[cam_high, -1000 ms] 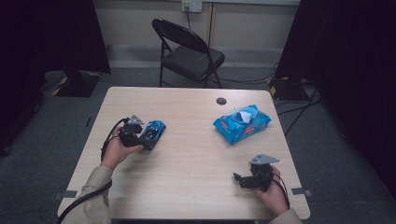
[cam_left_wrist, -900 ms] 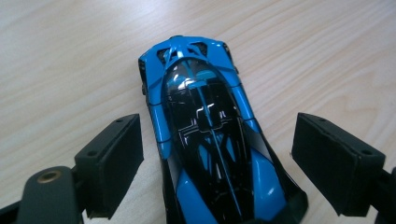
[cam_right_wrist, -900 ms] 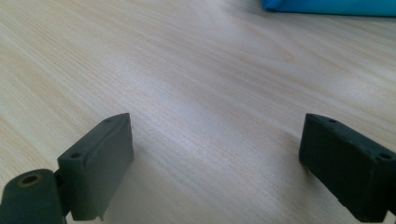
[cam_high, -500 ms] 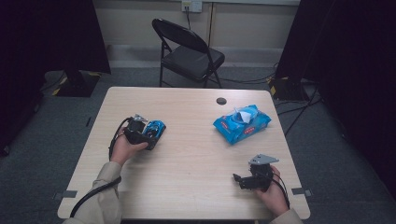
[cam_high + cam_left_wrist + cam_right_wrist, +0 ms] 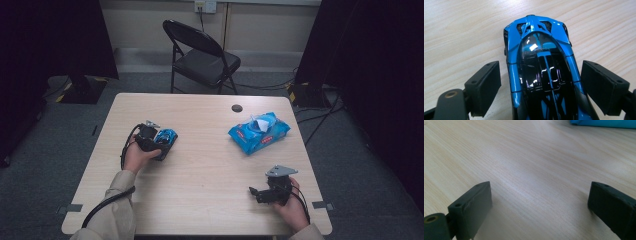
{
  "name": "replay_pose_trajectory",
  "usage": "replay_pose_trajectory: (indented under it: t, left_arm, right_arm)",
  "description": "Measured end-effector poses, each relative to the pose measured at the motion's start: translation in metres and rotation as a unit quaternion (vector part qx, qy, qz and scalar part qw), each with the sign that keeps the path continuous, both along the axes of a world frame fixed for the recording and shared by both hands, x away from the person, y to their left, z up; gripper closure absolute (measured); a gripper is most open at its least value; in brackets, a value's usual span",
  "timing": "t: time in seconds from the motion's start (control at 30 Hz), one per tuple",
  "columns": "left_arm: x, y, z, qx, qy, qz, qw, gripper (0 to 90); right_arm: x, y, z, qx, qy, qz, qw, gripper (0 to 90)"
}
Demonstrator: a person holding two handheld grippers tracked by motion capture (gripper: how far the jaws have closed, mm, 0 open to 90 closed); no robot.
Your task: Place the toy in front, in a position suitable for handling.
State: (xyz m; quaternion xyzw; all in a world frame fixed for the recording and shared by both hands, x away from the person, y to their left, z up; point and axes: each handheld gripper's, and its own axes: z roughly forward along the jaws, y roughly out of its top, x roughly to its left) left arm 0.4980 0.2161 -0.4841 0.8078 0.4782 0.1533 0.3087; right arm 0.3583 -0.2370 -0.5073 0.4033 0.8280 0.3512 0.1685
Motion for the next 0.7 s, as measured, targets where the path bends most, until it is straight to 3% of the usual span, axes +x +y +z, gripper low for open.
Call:
replay_pose_trajectory:
  t: [0.27,0.33,0.7]
  left_arm:
    - [0.003,-0.005,0.0,0.004,-0.006,0.006,1.0,18.5]
    - [0.004,-0.008,-0.002,0.011,-0.003,0.012,0.9999,19.7]
    - [0.005,-0.011,-0.008,0.006,0.005,0.03,0.9995,23.9]
  right_arm:
    - [0.0,0.0,0.0,0.0,0.0,0.0,1.0,4.9]
    - [0.0,0.0,0.0,0.0,0.0,0.0,1.0,4.9]
    - [0.0,0.0,0.0,0.0,0.0,0.0,1.0,4.9]
